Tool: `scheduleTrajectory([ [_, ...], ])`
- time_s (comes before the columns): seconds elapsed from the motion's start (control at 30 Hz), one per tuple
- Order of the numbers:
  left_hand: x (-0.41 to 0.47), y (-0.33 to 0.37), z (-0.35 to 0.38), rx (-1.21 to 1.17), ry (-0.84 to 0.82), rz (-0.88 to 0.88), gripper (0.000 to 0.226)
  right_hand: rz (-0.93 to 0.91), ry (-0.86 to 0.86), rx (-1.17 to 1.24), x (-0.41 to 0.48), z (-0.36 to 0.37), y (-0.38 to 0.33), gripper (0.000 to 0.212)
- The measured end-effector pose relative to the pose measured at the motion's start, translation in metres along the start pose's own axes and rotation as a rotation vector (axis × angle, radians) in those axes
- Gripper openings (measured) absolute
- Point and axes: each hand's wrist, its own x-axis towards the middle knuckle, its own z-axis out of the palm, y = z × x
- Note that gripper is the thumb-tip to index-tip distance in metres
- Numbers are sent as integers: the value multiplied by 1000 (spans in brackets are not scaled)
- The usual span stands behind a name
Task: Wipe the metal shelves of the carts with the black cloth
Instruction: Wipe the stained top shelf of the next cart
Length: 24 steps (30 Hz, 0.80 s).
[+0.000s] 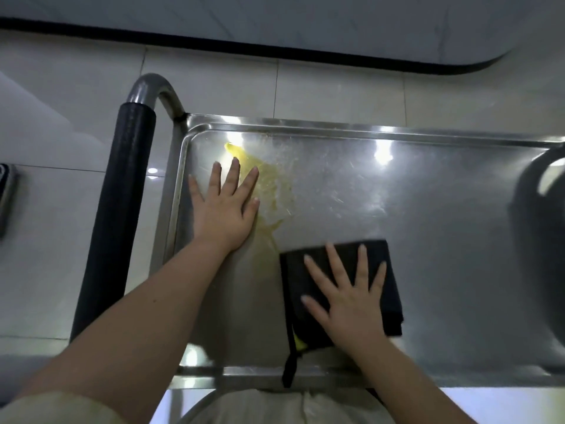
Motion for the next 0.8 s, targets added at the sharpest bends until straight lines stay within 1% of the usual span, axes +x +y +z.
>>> scheduleTrajectory([
  [0.03, 0, 0, 0, 0, 0, 1, 56, 36, 40, 5, 31, -10, 2, 64],
  [0.13, 0, 0, -1, -1, -11, 3, 56, 193, 37, 64, 137, -46, 8, 65],
  [0.2, 1, -1, -2, -6, -3, 4, 55, 220, 0, 74, 190, -67, 10, 68],
  [0.27, 3, -2, -2, -17, 0, 4, 55, 214, -20, 66, 210, -75, 11, 69],
  [0.33, 3, -4, -2, -17, 1, 6, 55, 199, -12, 38, 199, -71, 8, 69],
  [0.4, 3, -4, -1, -26, 3, 5, 55, 167, 9, 34, 163, -57, 4, 70],
  [0.53, 3, -2, -4, -32, 2, 3, 55, 67, 48, 24, 45, -11, -17, 70],
  [0.63, 4, -1, -4, -7, -3, 6, 55, 5, -9, 23, -26, 13, -34, 69],
  [0.7, 3, -1, -2, -7, 0, 8, 55, -21, -28, 3, -32, 17, -34, 68],
  [0.73, 3, -1, -2, -11, 4, 7, 55, -22, -9, 6, -20, 14, -32, 67],
  [0.8, 4, 0, -2, -11, 11, 8, 55, 33, 87, 13, 31, -4, -25, 66],
])
